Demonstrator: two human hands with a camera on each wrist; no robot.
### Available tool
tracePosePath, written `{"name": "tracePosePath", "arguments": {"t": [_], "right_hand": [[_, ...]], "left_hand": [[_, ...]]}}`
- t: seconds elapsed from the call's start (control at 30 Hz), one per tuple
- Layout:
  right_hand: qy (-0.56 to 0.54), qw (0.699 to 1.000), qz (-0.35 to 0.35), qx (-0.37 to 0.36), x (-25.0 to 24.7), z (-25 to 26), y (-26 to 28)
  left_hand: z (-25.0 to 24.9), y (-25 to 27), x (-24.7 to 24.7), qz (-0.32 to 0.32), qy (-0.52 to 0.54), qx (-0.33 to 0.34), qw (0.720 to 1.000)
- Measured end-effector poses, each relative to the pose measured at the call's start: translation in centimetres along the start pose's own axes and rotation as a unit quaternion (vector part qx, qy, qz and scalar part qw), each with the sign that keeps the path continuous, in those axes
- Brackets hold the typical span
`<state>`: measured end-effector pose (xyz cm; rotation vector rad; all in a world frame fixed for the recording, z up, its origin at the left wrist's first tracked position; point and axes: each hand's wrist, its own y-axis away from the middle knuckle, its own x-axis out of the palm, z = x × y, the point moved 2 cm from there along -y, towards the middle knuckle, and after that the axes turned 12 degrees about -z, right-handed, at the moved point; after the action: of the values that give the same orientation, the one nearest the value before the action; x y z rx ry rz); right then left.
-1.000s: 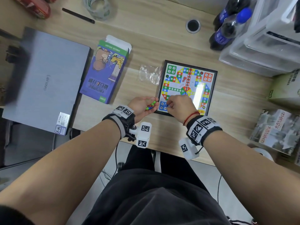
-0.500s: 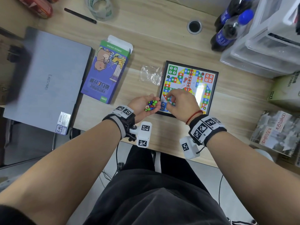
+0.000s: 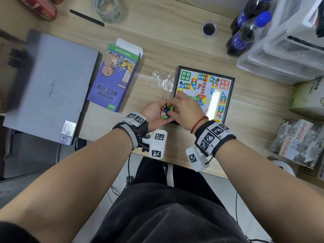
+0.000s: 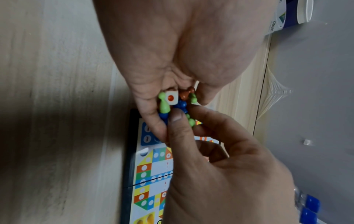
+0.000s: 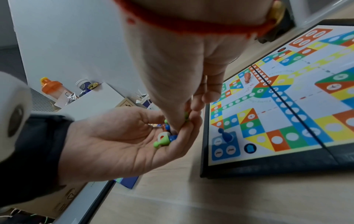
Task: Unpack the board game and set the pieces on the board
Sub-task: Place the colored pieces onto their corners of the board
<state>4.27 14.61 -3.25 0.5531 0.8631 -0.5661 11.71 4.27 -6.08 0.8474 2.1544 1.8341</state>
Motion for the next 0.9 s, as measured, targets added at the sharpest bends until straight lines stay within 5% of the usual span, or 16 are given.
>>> {"name": "tracePosePath", "arguments": {"t": [0.37, 0.5, 0.9], "right_hand": [[-0.078, 0.996, -0.029, -0.027, -0.8, 0.9, 1.0], [-0.129, 0.988, -0.075, 0.033, -1.6, -0.1, 1.0], [-0.067, 0.993, -0.088, 0.051, -0.7, -3.4, 0.6]], "left_hand": [[0.1, 0.4, 0.0, -0.004, -0.047, 0.014, 0.999], [0.3, -0.1, -0.4, -0.021, -0.06, 0.016, 0.998], [0.7, -1.1, -2.9, -0.101, -0.075, 0.042, 0.991]]}}
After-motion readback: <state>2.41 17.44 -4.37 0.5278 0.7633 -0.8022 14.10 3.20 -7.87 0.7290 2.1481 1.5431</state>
